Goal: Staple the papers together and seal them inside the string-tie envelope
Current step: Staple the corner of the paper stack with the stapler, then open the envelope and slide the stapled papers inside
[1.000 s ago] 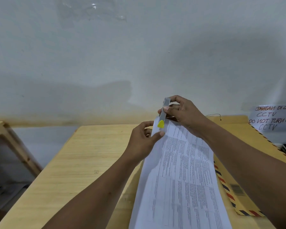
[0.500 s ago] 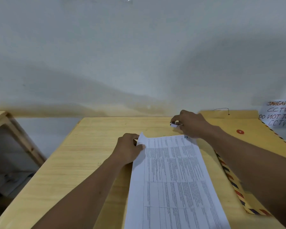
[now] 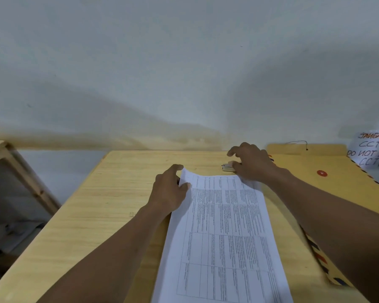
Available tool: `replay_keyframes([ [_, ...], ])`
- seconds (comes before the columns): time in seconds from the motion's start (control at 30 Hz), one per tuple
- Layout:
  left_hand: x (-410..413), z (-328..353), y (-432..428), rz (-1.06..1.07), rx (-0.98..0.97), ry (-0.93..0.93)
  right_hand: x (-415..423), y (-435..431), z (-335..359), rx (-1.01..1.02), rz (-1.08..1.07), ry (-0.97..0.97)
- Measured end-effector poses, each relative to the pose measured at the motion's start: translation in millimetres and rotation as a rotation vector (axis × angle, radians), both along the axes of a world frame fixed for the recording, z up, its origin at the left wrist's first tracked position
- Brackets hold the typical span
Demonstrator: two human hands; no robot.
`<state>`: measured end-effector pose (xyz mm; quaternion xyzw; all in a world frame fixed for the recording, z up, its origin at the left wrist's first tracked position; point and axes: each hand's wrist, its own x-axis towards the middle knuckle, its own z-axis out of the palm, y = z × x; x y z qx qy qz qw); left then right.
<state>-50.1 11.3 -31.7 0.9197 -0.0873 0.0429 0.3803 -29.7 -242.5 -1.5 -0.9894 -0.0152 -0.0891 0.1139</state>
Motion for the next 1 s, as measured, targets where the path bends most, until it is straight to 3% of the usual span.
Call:
replay_keyframes([
  [0.2, -5, 0, 4, 0.056, -0.001, -0.136, -44, -5, 2, 0.274, -0.021, -0.032],
  [0.37, -9, -6, 8, 0.084, 0.064, -0.075, -78, -9, -25, 0.138, 0.014, 0.154],
  [0.43, -13, -7, 1, 0.094, 0.136, -0.059, -86, -5, -33, 0.083, -0.001, 0.125],
  [0.57, -24, 4, -20, 0.107, 0.313, -0.091, -97, -12, -24, 0.163, -0.097, 0.023],
  [0.77, -34, 23, -85, -0.167, 0.239, -0.212, -122, -68, 4, 0.046, -0.359, 0.215],
  [0.9, -45, 23, -141, -0.418, 0.204, -0.146, -148, -95, -1, 0.017, -0.433, 0.309],
  [1.0, -54, 19, -179, -0.474, 0.274, -0.046, -164, -106, -10, -0.004, -0.437, 0.275],
])
